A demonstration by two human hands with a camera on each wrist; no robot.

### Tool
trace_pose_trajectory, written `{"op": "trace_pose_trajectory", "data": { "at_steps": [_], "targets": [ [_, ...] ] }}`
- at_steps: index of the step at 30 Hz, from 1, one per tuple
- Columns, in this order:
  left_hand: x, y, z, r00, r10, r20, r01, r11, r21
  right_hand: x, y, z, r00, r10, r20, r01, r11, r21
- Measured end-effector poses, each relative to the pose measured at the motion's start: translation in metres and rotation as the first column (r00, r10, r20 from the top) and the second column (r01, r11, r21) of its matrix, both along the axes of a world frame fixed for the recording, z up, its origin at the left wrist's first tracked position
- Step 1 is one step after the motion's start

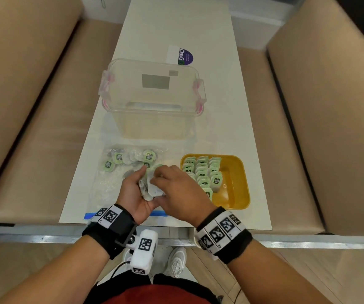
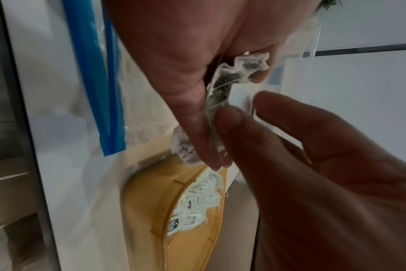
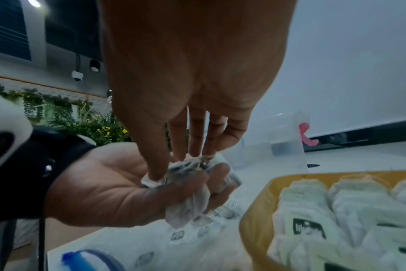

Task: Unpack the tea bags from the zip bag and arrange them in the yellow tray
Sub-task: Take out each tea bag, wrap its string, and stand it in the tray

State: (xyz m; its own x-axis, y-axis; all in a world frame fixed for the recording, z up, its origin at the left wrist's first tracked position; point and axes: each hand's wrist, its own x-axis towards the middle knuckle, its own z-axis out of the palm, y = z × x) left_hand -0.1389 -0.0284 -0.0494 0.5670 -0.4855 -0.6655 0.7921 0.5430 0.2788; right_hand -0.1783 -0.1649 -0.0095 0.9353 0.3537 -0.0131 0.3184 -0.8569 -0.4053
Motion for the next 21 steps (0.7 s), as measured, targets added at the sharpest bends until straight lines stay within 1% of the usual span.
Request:
{"op": "trace_pose_trajectory", "data": {
  "at_steps": [5,8,13,15,19,21],
  "targets": [
    [0.001,0.006,-0.005,1.0,-0.005,0.003,0.005,0.999,0.037,0.005,0.004,-0.003,0.996,-0.038,-0.077,0.043,0.997,0.07],
    [0.001,0.006,-0.005,1.0,0.003,0.002,-0.003,0.999,0.042,0.006,0.005,-0.003,0.995,-0.056,-0.087,0.065,0.992,0.11],
    [0.001,0.005,-0.001,1.0,0.016,-0.007,-0.016,0.999,0.028,0.006,0.004,0.001,0.99,-0.125,0.065,0.111,0.978,0.177],
    [0.001,0.004,-0.001,1.0,0.012,-0.001,-0.012,0.999,0.031,0.008,0.003,0.006,0.98,-0.172,0.1,0.147,0.965,0.219],
    [0.002,0.003,-0.001,1.0,-0.013,0.025,0.011,0.997,0.082,0.014,-0.006,0.021,0.963,-0.259,0.071,0.225,0.922,0.314],
    [0.002,0.002,-0.001,1.0,-0.019,0.025,0.016,0.994,0.104,0.018,-0.011,0.028,0.955,-0.295,-0.003,0.276,0.889,0.366]
  ]
}}
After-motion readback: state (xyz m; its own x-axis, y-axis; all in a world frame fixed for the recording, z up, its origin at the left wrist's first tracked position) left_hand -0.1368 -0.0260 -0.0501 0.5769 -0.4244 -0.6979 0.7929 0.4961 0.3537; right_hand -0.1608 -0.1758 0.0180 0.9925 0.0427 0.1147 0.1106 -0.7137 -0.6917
